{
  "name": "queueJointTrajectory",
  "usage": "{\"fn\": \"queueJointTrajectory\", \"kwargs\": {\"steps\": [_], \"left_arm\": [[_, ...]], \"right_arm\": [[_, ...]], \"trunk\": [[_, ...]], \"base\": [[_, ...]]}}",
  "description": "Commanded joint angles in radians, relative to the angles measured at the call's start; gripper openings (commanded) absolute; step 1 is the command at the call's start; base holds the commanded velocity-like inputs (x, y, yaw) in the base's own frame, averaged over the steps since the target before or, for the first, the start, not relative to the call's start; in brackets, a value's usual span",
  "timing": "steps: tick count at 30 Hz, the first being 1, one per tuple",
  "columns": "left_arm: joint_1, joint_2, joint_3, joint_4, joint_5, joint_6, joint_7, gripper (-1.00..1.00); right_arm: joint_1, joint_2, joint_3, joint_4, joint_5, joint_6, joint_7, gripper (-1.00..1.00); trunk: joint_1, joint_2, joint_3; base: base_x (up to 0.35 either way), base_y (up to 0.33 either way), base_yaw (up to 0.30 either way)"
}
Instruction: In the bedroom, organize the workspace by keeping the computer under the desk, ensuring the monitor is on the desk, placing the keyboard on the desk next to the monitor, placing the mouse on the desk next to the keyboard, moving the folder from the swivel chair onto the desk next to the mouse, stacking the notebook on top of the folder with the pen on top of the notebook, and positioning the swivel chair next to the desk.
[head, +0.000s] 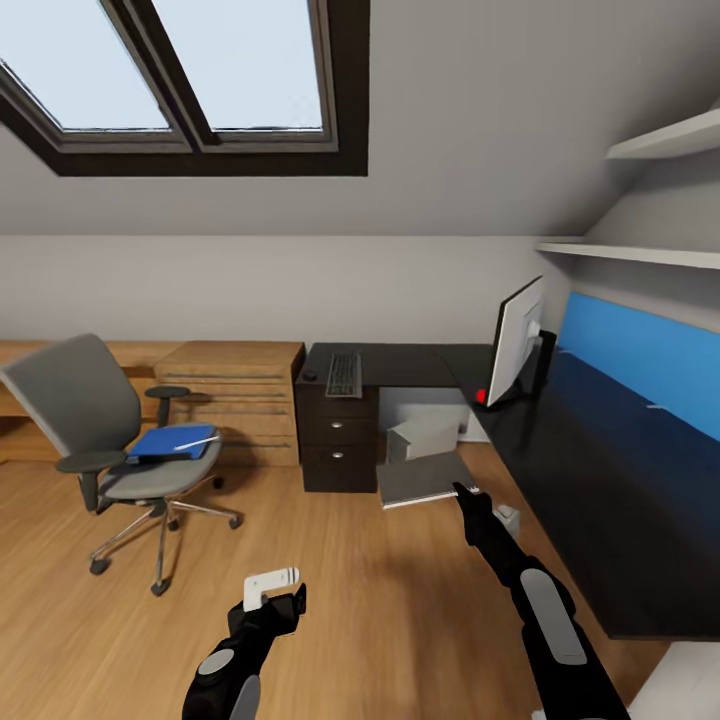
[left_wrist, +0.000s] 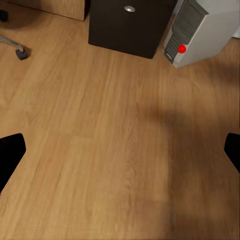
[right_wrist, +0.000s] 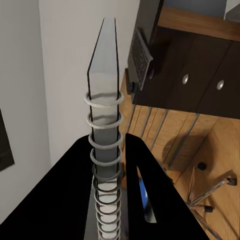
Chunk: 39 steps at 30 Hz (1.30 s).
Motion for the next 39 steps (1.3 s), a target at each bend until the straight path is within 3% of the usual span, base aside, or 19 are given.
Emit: {"fn": "queueJointTrajectory", "kwargs": {"steps": [1,39], "left_arm": [[-0.001,0.001,-0.002,-0.001,0.010,0.003,0.009,1.00],[-0.001,0.000,-0.002,-0.001,0.009,0.000,0.009,1.00]], "right_arm": [[-0.001,0.001,-0.004,0.000,-0.008,0.009,0.004,-1.00],[-0.001,0.005,-0.009,0.004,-0.012,0.007,0.004,-1.00]], "trunk": [[0.001,-0.001,-0.001],[0.001,-0.001,-0.001]], "base": [[0.320,0.083,0.000],[0.330,0.014,0.000]]}}
